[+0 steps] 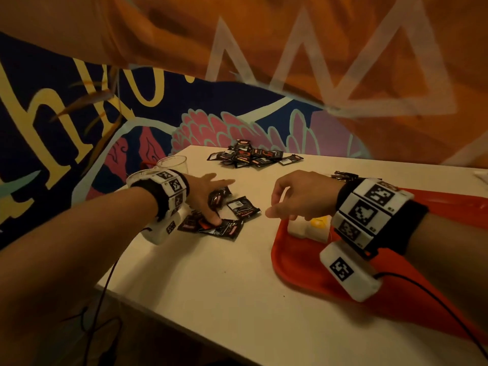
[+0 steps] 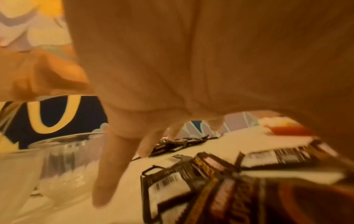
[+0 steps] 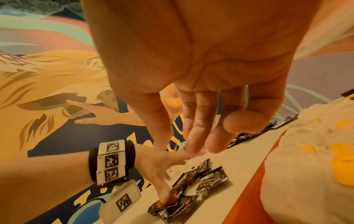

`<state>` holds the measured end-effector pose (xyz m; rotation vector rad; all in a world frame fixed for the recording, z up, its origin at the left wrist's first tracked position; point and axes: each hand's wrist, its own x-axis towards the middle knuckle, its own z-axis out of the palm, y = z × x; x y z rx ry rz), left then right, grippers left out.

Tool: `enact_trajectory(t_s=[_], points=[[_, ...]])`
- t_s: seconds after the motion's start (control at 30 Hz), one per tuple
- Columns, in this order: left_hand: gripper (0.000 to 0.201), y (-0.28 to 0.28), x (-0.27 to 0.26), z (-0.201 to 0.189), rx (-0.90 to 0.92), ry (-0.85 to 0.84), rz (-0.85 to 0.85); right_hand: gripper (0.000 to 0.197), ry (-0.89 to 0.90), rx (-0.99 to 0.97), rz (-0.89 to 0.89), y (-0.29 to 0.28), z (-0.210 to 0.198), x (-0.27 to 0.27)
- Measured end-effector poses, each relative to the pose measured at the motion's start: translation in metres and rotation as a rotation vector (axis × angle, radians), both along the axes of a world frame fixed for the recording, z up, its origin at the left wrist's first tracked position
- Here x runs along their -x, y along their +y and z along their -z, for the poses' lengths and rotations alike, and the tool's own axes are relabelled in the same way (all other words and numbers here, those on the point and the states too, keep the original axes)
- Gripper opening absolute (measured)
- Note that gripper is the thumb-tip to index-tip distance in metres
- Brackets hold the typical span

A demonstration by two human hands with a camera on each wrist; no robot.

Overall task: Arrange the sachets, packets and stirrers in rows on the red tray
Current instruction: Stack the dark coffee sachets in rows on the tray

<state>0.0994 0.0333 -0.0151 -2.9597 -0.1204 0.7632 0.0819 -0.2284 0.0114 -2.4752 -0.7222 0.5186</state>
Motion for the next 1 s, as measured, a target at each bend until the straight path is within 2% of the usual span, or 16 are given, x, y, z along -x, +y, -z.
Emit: enact_trajectory(t_s=[0.1, 0.27, 0.37, 0.47, 0.57, 0.63, 0.67, 0.8, 1.0], points=[[0.105, -0.013, -0.002, 0.012, -0.027, 0.056, 0.097, 0.023, 0.005, -0.007, -0.001, -0.006, -0.002, 0.0], [0.076, -0.019, 0.003, 0.016, 0.042, -0.059, 0.221, 0.024, 0.01, 0.001, 0.008, -0.013, 0.001, 0.0], [0.071, -0.02, 0.009, 0.019, 0.062, -0.082, 0.224, 0.024, 0.027, 0.009, 0.012, -0.013, 0.004, 0.0], [0.069, -0.02, 0.015, 0.021, -0.003, -0.116, 0.226, 0.025, 0.032, 0.02, 0.006, -0.013, 0.007, 0.0], [0.085, -0.019, 0.015, 0.024, -0.049, -0.138, 0.219, 0.025, 0.036, 0.022, 0.0, -0.013, 0.008, 0.001], [0.099, -0.019, 0.014, 0.028, -0.028, -0.097, 0.235, 0.025, 0.039, 0.021, -0.001, -0.013, 0.008, 0.001], [0.099, -0.019, 0.013, 0.03, -0.011, -0.071, 0.247, 0.025, 0.04, 0.019, -0.001, -0.013, 0.008, 0.001], [0.074, -0.022, 0.012, 0.036, -0.017, -0.073, 0.304, 0.025, 0.041, 0.018, -0.006, -0.013, 0.007, 0.002], [0.057, -0.024, 0.012, 0.04, 0.012, -0.199, 0.323, 0.024, 0.038, 0.013, -0.007, -0.012, 0.006, 0.004]])
